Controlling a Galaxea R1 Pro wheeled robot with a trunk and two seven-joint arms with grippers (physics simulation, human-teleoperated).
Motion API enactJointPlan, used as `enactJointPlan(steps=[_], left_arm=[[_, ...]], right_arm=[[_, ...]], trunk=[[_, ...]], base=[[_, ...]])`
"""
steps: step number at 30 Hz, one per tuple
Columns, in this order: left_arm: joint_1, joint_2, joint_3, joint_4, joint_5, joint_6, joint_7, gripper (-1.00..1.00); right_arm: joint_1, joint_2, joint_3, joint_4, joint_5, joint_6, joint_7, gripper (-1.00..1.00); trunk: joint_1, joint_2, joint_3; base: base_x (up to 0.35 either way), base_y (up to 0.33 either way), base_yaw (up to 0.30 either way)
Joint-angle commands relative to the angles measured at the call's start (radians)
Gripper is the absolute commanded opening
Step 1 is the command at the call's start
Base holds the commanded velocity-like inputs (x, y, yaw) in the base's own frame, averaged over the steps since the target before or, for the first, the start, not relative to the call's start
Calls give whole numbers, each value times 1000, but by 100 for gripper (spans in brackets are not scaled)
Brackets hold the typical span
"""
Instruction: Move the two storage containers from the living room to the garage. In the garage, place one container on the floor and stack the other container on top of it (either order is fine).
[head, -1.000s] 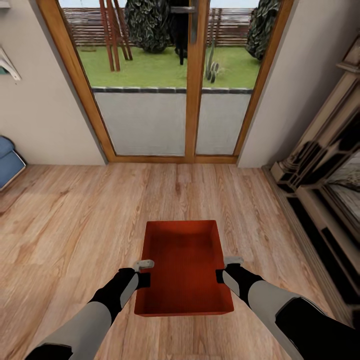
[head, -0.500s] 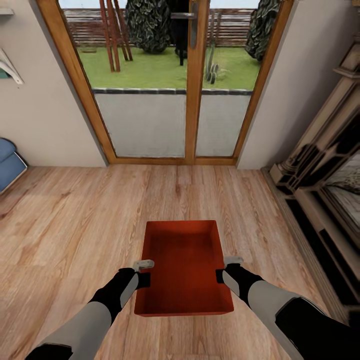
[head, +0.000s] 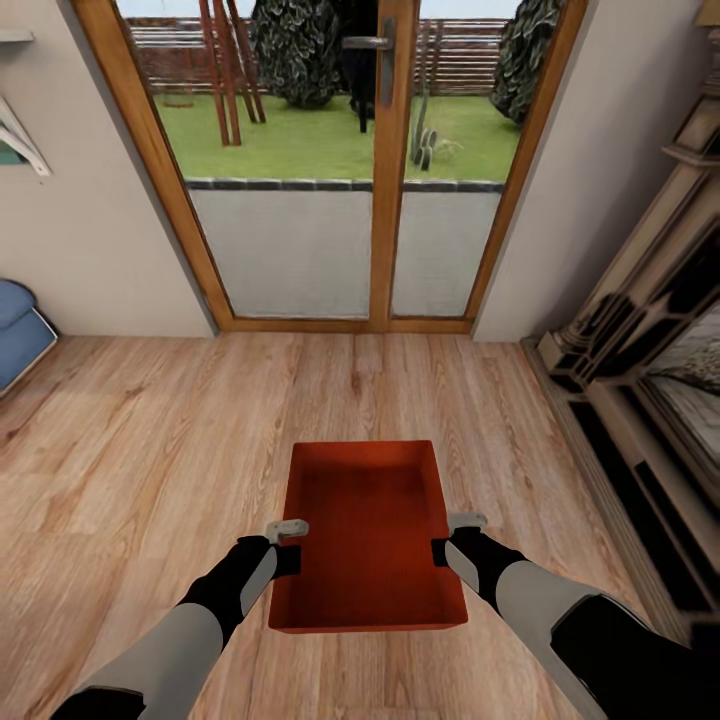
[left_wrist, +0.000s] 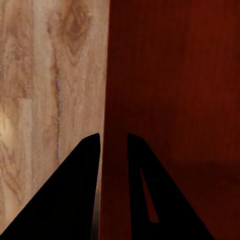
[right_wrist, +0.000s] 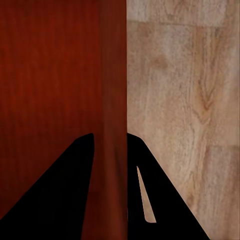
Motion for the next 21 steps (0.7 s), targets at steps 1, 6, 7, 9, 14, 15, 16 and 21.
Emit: enactJointPlan(steps=[1,6,7,9,14,15,16,21], left_arm=[[0,2,-6,2,-16,10,15,-100],[0,2,-6,1,-16,10,15,-100],[0,2,-6,1,-16,10,15,-100],[0,2,-6,1,-16,10,15,-100],[0,2,-6,1,-16,10,15,-100],[0,2,-6,1,-16,10,15,-100],[0,2,-6,1,-16,10,15,-100],[0,2,-6,1,-16,10,15,-100]], right_arm=[[-1,-1,27,-4,18,2,-9,-100],[-1,-1,27,-4,18,2,-9,-100],[-1,-1,27,-4,18,2,-9,-100],[-1,-1,27,-4,18,2,-9,-100],[-1,-1,27,-4,18,1,-8,-100],[-1,-1,27,-4,18,1,-8,-100],[-1,-1,27,-4,18,1,-8,-100],[-1,-4,27,-4,18,0,-9,-100]], trunk=[[-4,7,3],[-23,42,18],[-27,49,21],[-35,63,28],[-54,98,43],[-58,105,47],[-61,112,50],[-81,147,65]], base=[[0,0,0],[0,0,0],[0,0,0],[0,0,0],[0,0,0],[0,0,0],[0,0,0],[0,0,0]])
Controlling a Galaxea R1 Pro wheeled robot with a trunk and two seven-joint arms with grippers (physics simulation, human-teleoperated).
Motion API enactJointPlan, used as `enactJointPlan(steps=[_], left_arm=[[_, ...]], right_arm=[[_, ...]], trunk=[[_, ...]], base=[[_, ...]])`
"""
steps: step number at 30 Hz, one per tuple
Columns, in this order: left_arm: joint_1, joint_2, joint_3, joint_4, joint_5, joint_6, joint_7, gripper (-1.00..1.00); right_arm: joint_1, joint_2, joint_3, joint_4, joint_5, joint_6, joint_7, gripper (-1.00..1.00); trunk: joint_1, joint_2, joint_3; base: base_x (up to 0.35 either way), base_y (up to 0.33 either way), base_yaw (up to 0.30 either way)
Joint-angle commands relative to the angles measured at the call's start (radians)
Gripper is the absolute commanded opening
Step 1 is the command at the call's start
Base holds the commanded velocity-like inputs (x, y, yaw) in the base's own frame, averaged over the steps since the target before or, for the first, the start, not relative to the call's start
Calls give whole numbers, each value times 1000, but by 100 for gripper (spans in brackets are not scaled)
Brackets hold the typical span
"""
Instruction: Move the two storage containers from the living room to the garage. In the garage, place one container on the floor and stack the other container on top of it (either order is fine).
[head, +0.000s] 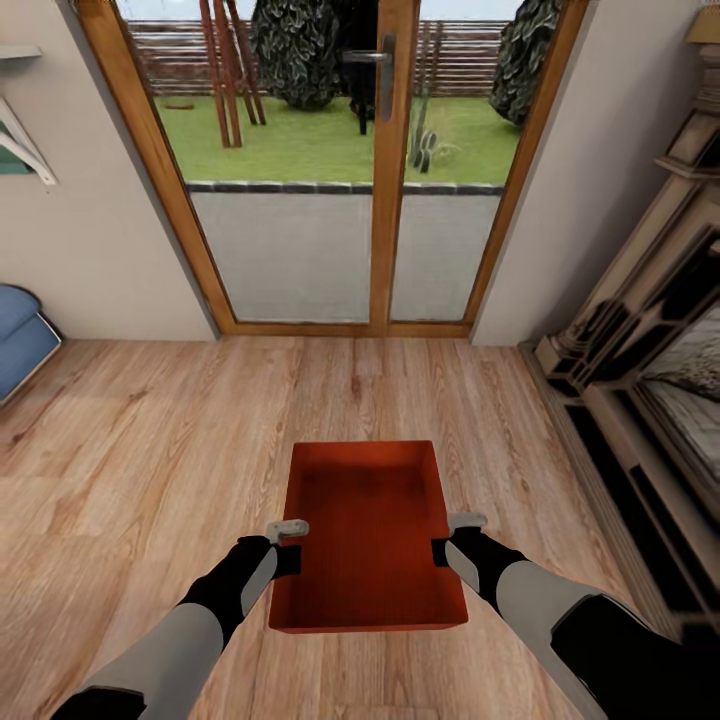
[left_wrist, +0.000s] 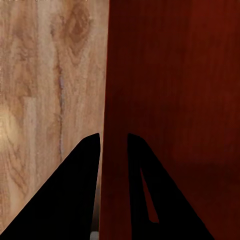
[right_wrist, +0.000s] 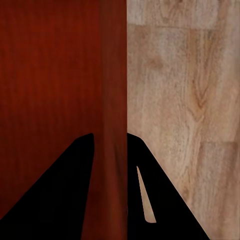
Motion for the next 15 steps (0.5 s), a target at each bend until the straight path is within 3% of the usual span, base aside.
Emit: enactJointPlan(steps=[1,15], left_arm=[[0,4,-8,1,-12,9,15,-100],[0,3,-8,1,-12,9,15,-100]], right_arm=[[-1,-3,21,-4,23,-1,-9,-100],[-1,-2,21,-4,23,-2,-9,-100]], trunk=[[-4,7,3],[-58,105,46]], base=[[0,0,0],[0,0,0]])
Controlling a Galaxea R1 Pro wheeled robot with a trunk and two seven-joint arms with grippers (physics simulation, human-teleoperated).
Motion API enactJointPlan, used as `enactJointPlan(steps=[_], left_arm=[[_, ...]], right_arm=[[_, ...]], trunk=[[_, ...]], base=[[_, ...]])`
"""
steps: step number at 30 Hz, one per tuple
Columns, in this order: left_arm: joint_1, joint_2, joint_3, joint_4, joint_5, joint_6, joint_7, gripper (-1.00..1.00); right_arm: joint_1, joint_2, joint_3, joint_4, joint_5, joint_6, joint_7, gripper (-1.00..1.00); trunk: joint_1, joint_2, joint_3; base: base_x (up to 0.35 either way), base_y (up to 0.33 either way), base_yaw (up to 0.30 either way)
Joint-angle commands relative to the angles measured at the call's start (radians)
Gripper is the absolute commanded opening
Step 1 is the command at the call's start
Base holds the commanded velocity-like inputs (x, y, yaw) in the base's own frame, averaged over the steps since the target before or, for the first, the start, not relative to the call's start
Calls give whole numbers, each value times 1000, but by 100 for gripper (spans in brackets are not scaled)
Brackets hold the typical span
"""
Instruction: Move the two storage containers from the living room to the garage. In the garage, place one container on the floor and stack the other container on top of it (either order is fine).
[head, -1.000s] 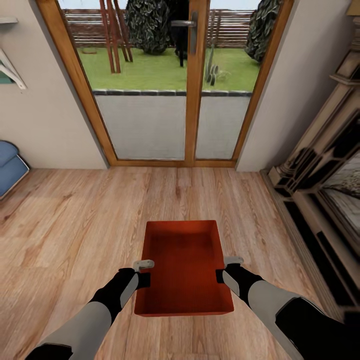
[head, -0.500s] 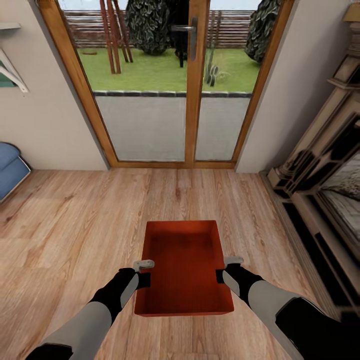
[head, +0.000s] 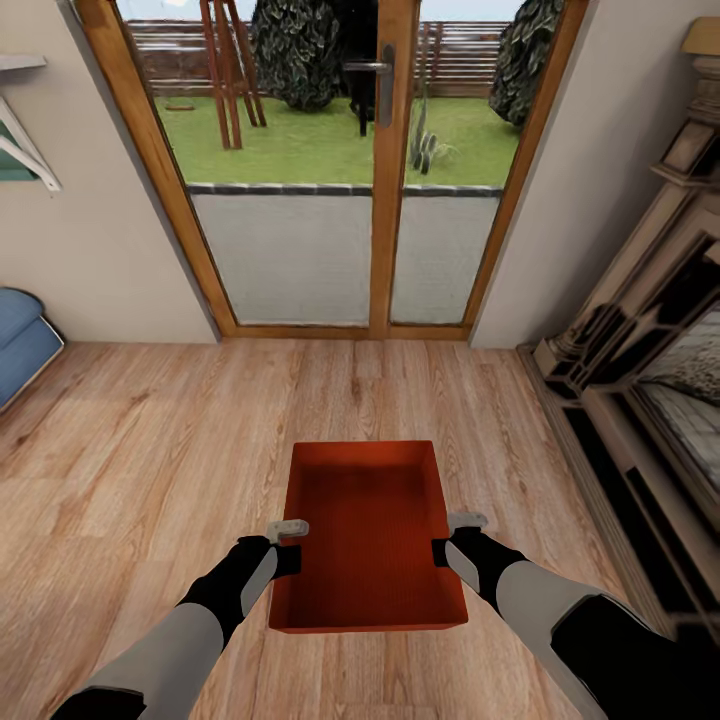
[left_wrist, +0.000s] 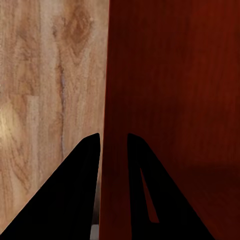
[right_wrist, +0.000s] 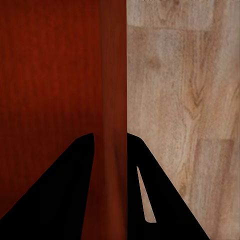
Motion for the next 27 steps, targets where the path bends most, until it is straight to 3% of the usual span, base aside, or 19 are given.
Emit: enactJointPlan(steps=[1,27], left_arm=[[0,3,-6,1,-14,9,15,-100],[0,2,-6,3,-14,9,14,-100]], right_arm=[[-1,-2,22,-4,23,-1,-9,-100],[-1,1,22,-4,23,-3,-11,-100]], trunk=[[-4,7,3],[-104,189,84]], base=[[0,0,0],[0,0,0]])
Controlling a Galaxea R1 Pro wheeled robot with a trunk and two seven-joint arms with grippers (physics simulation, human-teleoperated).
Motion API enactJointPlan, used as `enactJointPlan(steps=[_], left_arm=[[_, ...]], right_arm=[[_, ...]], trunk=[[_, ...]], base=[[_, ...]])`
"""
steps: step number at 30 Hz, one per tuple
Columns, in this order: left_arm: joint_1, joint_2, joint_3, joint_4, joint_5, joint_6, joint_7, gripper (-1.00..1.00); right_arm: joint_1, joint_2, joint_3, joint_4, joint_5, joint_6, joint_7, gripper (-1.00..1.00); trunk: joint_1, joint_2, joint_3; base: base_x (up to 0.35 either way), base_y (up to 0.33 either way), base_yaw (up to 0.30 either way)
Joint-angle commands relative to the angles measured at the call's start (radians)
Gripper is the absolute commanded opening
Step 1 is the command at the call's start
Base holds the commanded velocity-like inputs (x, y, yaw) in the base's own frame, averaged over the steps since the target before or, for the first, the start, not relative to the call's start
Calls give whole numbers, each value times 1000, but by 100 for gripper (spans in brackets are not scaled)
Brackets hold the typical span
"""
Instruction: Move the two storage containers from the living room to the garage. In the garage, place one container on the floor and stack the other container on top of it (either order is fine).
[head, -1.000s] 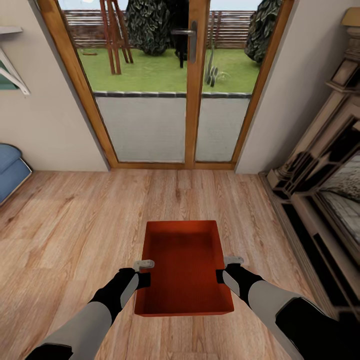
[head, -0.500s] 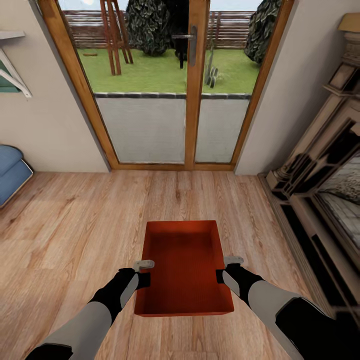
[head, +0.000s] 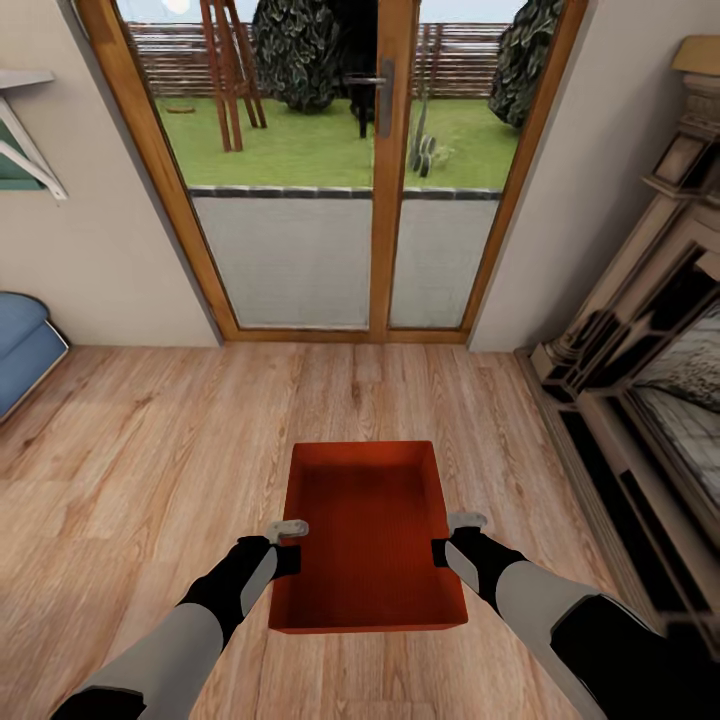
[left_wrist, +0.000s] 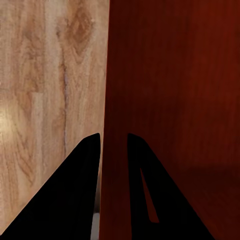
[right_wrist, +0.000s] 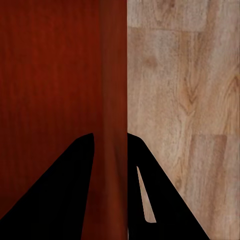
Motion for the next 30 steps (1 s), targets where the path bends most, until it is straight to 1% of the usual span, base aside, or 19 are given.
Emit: enactJointPlan(steps=[1,9,30], left_arm=[[0,1,-7,2,-14,9,14,-100],[0,1,-7,2,-14,10,16,-100],[0,1,-7,2,-14,9,16,-100]], right_arm=[[-1,0,28,-4,15,-4,-9,-100],[0,0,28,-4,15,-4,-9,-100],[0,1,28,-4,14,-4,-10,-100]], trunk=[[-4,7,3],[-35,63,30],[-115,210,128]], base=[[0,0,0],[0,0,0],[0,0,0]])
